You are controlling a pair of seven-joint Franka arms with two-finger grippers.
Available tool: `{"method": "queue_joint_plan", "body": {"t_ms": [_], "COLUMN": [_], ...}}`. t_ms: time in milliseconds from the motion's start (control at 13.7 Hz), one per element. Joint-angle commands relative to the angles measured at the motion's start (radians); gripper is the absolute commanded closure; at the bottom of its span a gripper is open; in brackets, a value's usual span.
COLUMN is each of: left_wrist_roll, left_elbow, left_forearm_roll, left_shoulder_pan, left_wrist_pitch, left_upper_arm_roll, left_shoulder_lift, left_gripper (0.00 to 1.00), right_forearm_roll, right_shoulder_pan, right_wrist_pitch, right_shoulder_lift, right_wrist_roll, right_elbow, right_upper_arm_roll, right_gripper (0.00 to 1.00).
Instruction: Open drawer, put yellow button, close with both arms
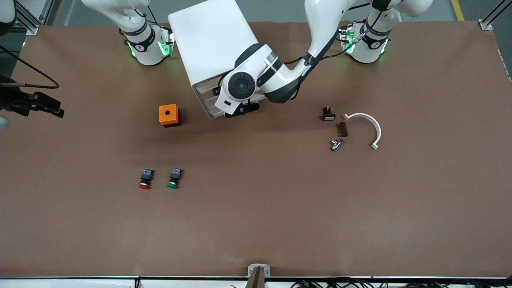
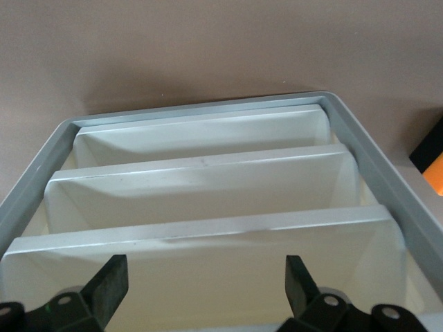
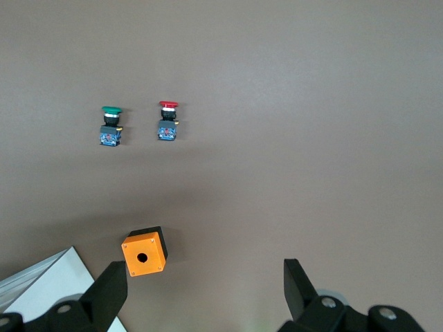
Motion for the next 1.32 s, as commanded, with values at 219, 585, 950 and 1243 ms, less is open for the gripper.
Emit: {"method": "queue_joint_plan", "body": {"t_ms": [219,585,950,1243], "left_wrist_roll": [0.002,0.122,0.373,0.621], "left_elbow": [-0.018,-0.007,-0.010,-0.015], "left_forearm_roll": [0.106,0.266,0.268,0.353], "left_shoulder_pan": [0.079,0.232,0.467,0.653], "left_wrist_pitch": [-0.024,-0.268,-0.427,-0.567], "left_upper_arm_roll": [0.008,0.006,0.006,0.006], "left_shoulder_lift": [-0.095,-0.225,-0.397,-0.472], "left_gripper": [0.00,0.00,0.00,0.00], "right_forearm_roll": [-0.003,-0.003,0.008,0.020], "right_shoulder_pan": [-0.013,-0.057,-0.052,-0.052], "right_wrist_pitch": [-0.108,-0.144,-0.101,-0.061], "right_shoulder_lift": [-0.013,-0.032,-0.073,-0.115], "right_wrist_roll": [0.007,0.004,0.004,0.007], "right_elbow": [0.023,0.006,-0.003,-0.061], "right_upper_arm_roll": [0.026,0.015,0.018,0.020], "right_gripper": [0.00,0.00,0.00,0.00]}}
